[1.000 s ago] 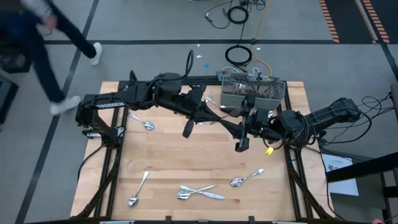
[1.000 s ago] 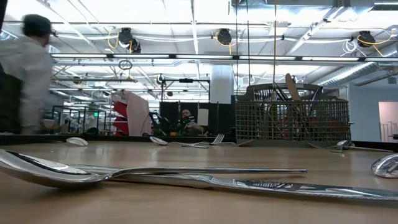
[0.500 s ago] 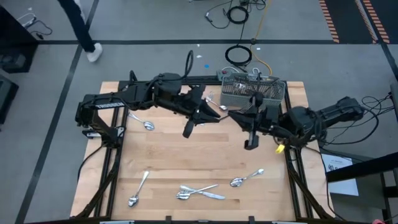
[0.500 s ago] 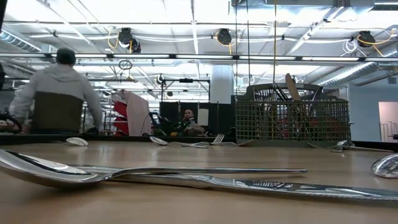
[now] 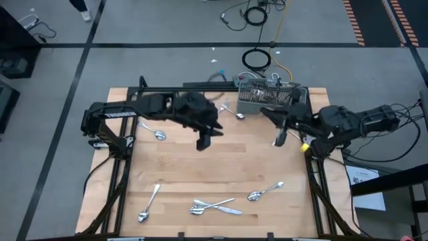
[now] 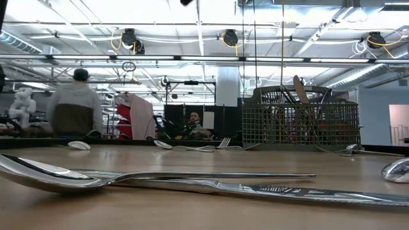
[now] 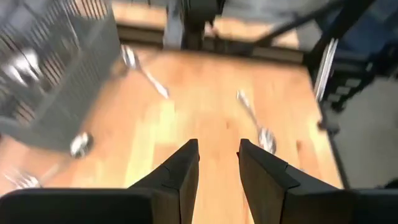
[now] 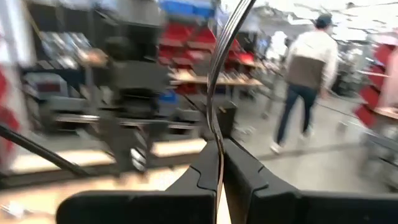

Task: Sort silverware
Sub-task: Put the silver fork into the gray utensil holder

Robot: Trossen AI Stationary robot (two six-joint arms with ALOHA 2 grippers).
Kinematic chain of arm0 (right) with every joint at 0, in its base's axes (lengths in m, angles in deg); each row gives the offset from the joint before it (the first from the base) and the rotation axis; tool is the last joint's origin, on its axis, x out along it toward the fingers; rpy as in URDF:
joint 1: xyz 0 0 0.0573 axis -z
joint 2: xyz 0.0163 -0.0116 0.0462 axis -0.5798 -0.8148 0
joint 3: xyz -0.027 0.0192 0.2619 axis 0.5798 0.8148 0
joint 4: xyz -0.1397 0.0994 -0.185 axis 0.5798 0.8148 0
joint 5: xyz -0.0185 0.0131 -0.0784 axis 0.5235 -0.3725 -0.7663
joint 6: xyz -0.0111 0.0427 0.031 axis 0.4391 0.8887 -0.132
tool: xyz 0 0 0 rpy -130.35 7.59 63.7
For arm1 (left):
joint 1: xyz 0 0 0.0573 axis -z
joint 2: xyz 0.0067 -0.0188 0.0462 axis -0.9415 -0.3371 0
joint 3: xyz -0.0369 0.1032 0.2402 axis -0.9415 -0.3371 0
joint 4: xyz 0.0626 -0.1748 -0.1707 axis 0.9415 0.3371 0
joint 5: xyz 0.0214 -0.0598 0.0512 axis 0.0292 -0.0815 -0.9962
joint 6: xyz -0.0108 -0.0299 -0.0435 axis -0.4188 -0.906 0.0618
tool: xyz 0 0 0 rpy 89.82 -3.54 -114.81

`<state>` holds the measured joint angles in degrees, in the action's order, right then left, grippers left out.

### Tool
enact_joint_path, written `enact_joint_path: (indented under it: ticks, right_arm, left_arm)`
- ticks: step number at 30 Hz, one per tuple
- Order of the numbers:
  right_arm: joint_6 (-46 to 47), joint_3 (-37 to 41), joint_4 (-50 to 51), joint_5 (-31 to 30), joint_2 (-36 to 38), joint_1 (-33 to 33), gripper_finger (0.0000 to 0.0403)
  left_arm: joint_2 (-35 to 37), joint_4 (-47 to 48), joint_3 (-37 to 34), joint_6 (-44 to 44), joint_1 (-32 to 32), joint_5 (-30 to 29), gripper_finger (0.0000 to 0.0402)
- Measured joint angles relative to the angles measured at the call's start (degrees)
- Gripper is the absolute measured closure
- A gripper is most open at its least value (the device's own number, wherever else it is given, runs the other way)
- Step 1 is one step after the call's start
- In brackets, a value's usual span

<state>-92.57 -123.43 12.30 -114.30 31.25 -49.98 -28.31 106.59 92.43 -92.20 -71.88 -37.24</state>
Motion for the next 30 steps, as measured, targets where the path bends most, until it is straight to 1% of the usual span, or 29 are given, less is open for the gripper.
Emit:
enact_joint_path:
  ticks: [4, 8, 10, 13, 16, 19, 20, 23, 25, 28, 30]
  right_arm:
    - [1.06, 0.00, 6.71, 0.71, -0.57, 5.48, 0.0402]
    - [1.35, 0.00, 8.62, 5.78, -2.04, 12.16, 0.0402]
    - [1.38, 0.00, 9.30, 8.15, -3.40, 15.98, 0.0402]
    - [2.50, 0.04, 10.80, 10.01, -5.51, 22.11, 0.0403]
    - [4.28, 0.04, 10.91, 13.40, -7.59, 28.46, 0.0403]
    - [5.74, 0.04, 10.81, 15.01, -10.42, 33.56, 0.0403]
    - [6.10, 0.04, 10.86, 15.09, -11.51, 34.91, 0.0403]
    - [7.42, 0.04, 10.56, 14.79, -15.32, 38.09, 0.0403]
    - [7.38, 0.04, 10.40, 13.16, -17.86, 39.46, 0.0403]
    - [7.39, 0.04, 10.13, 9.44, -19.97, 41.15, 0.0403]
    - [7.68, 0.05, 9.33, 7.40, -21.06, 42.30, 0.0403]
  left_arm:
    - [1.51, -4.32, -7.82, -2.33, 1.57, -0.06, 0.0281]
    - [5.50, -13.14, -18.49, -5.92, 2.30, -0.09, 0.0281]
    - [8.24, -17.69, -24.42, -6.28, 2.82, -0.14, 0.0281]
    - [13.64, -24.51, -32.29, -6.34, 2.83, 0.09, 0.0281]
    - [18.92, -29.00, -40.08, -5.89, 1.40, -0.59, 0.0281]
    - [24.04, -36.11, -47.76, -5.87, -0.37, -0.73, 0.0281]
    - [25.69, -39.83, -50.19, -5.85, -0.89, -0.70, 0.0281]
    - [29.33, -47.01, -57.05, -6.06, -2.36, -0.58, 0.0281]
    - [30.62, -52.52, -60.53, -7.56, -3.32, -0.45, 0.0281]
    - [31.75, -58.36, -63.55, -10.62, -4.42, 1.27, 0.0281]
    - [31.80, -59.29, -64.67, -12.15, -4.90, 2.65, 0.0281]
